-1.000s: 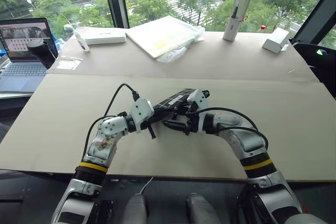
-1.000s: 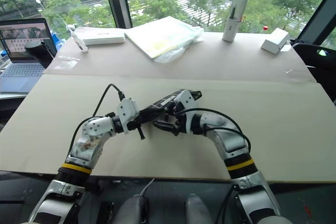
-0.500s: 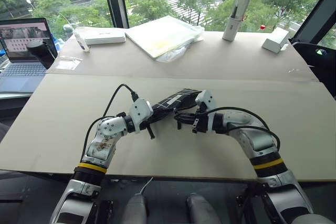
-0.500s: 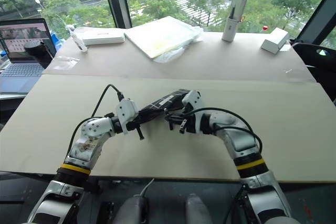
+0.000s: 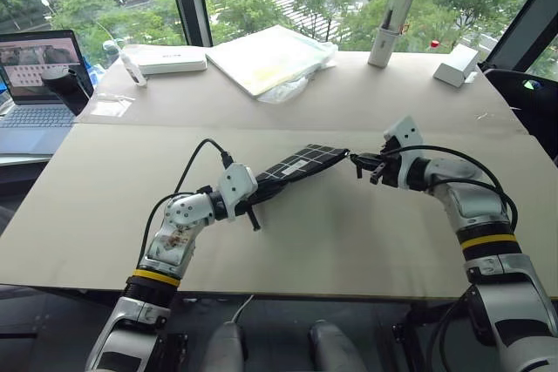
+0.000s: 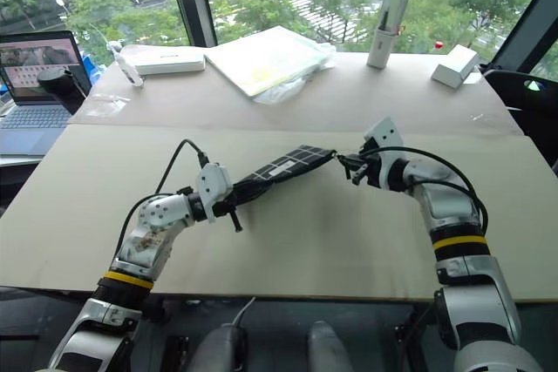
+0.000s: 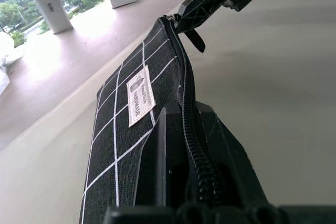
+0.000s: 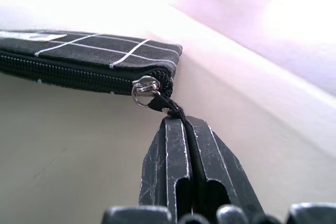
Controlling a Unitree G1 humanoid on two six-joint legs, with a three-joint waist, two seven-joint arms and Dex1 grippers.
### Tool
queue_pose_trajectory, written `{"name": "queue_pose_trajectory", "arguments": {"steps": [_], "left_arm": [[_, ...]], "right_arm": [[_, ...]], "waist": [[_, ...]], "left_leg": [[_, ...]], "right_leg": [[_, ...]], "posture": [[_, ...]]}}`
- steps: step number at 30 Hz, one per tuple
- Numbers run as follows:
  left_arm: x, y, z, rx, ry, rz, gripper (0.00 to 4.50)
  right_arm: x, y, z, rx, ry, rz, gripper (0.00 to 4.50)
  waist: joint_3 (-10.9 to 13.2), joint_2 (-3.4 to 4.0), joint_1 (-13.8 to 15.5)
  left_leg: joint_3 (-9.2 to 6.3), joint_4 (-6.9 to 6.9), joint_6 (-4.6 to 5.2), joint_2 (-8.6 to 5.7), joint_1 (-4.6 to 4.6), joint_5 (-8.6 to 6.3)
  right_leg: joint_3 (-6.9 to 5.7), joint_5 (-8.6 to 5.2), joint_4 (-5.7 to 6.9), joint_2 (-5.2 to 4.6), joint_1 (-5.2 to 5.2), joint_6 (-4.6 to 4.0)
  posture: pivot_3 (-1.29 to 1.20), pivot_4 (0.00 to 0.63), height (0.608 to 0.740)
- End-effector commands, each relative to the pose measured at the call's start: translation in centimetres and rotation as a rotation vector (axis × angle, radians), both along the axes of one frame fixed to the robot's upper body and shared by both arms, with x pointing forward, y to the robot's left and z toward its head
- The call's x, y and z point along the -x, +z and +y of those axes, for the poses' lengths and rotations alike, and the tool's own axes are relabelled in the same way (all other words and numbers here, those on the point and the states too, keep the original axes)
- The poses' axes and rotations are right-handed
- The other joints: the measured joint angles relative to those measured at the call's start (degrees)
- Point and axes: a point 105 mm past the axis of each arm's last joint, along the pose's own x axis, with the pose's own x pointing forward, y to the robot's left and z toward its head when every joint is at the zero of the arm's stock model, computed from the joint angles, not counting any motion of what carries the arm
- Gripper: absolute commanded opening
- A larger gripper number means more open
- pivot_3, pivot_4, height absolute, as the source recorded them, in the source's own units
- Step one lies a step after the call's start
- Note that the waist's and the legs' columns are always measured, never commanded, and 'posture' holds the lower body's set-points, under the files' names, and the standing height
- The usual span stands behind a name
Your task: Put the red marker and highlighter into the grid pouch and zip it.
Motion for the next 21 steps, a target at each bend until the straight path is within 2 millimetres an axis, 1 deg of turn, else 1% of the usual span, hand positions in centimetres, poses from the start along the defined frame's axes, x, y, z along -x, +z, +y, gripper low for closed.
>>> {"name": "queue_pose_trajectory", "arguments": {"steps": [1,2,4,5,6,7,8,10,12,14,15,18,19,21], "left_arm": [[-0.1,1.0,0.8,0.009,0.019,-0.038,0.0],[-0.1,1.1,0.8,0.009,0.019,-0.038,0.0],[-0.1,1.1,0.8,0.01,0.018,-0.039,0.0],[-0.1,1.1,0.8,0.011,0.017,-0.039,0.0],[-0.1,1.1,0.7,0.012,0.015,-0.039,0.0],[-0.1,1.1,0.7,0.012,0.013,-0.04,0.0],[0.0,1.1,0.7,0.013,0.01,-0.041,0.0],[0.1,1.2,0.6,0.015,-0.001,-0.05,0.0],[0.3,1.4,0.5,0.014,-0.02,-0.066,0.0],[0.6,1.5,0.3,0.015,-0.043,-0.079,0.0],[0.7,1.6,0.2,0.015,-0.051,-0.084,0.0],[1.2,1.9,-0.5,0.022,-0.136,-0.117,0.0],[1.3,2.0,-0.7,0.023,-0.156,-0.126,0.0],[1.3,2.0,-1.0,0.012,-0.192,-0.14,0.0]], "right_arm": [[0.1,1.0,-1.7,-0.014,-0.031,-0.037,0.36],[0.7,0.7,-0.9,-0.045,0.012,-0.006,0.52],[1.3,0.6,0.2,-0.071,0.065,0.016,1.1],[1.5,0.5,0.4,-0.086,0.069,0.032,1.5],[1.6,0.3,0.3,-0.088,0.069,0.05,1.79],[1.7,0.1,0.2,-0.101,0.068,0.079,2.08],[1.8,0.1,-0.3,-0.114,0.059,0.099,2.48],[2.3,0.5,-1.5,-0.097,0.052,0.111,2.48],[3.0,1.9,-3.3,-0.087,0.048,0.101,2.48],[4.1,2.9,-4.8,-0.07,0.066,0.099,2.48],[4.6,3.1,-5.1,-0.059,0.08,0.103,2.48],[9.4,3.6,-5.9,-0.057,0.241,0.125,2.48],[10.5,3.6,-6.0,-0.063,0.271,0.135,2.48],[11.9,3.5,-6.1,-0.09,0.284,0.145,2.48]], "waist": [[0.0,0.0,0.1],[0.0,0.0,0.1],[0.0,0.0,0.2],[0.0,0.0,0.2],[0.0,0.0,0.2],[0.0,0.0,0.1],[0.0,0.0,0.1],[0.0,0.0,0.2],[0.0,0.02,0.7],[0.1,0.05,1.1],[0.1,0.05,1.4],[0.1,0.04,1.9],[0.1,0.04,2.1],[0.1,0.04,1.9]], "left_leg": [[0.0,0.0,0.0,0.0,-0.01,0.0],[0.0,0.0,0.0,0.0,-0.02,0.0],[0.0,0.0,0.0,-0.01,-0.02,0.0],[0.0,0.0,0.0,-0.01,-0.02,0.0],[0.0,0.0,0.0,-0.01,-0.03,0.0],[0.0,0.01,0.0,-0.01,-0.02,0.0],[0.0,0.01,0.0,-0.01,-0.02,0.0],[0.0,0.01,0.0,-0.01,-0.02,0.0],[0.0,0.01,0.0,-0.02,-0.05,0.0],[0.0,0.02,0.0,-0.07,-0.1,0.0],[0.0,0.03,0.0,-0.1,-0.12,0.0],[-0.02,0.0,0.0,-0.1,-0.12,0.0],[-0.06,0.01,0.01,-0.1,-0.11,-0.01],[-0.1,0.03,0.02,-0.11,-0.17,-0.01]], "right_leg": [[0.0,0.0,0.0,0.0,0.0,0.0],[0.0,0.0,0.0,0.0,0.0,0.0],[0.0,0.0,0.0,-0.01,0.01,0.0],[0.0,0.0,0.0,-0.01,0.0,0.0],[0.0,0.0,0.0,-0.01,0.0,0.0],[0.0,0.0,0.01,-0.01,0.01,0.0],[0.0,0.0,0.01,-0.01,0.01,0.0],[-0.01,0.0,0.01,-0.01,0.01,0.0],[-0.01,-0.01,0.0,-0.02,0.0,0.01],[-0.01,-0.02,-0.02,-0.08,-0.03,0.03],[-0.01,-0.02,-0.03,-0.1,-0.04,0.04],[-0.03,-0.04,-0.07,-0.1,-0.02,0.06],[-0.06,-0.05,-0.1,-0.09,0.01,0.07],[-0.07,-0.07,-0.15,-0.1,0.06,0.09]], "posture": [[0.0,0.15,0.74],[0.0,0.15,0.74],[0.0,0.15,0.74],[0.0,0.15,0.74],[0.0,0.15,0.74],[0.0,0.15,0.74],[0.0,0.15,0.74],[0.0,0.15,0.74],[0.0,0.15,0.74],[0.0,0.15,0.74],[0.0,0.15,0.74],[0.0,0.15,0.74],[0.0,0.15,0.74],[0.0,0.15,0.74]]}}
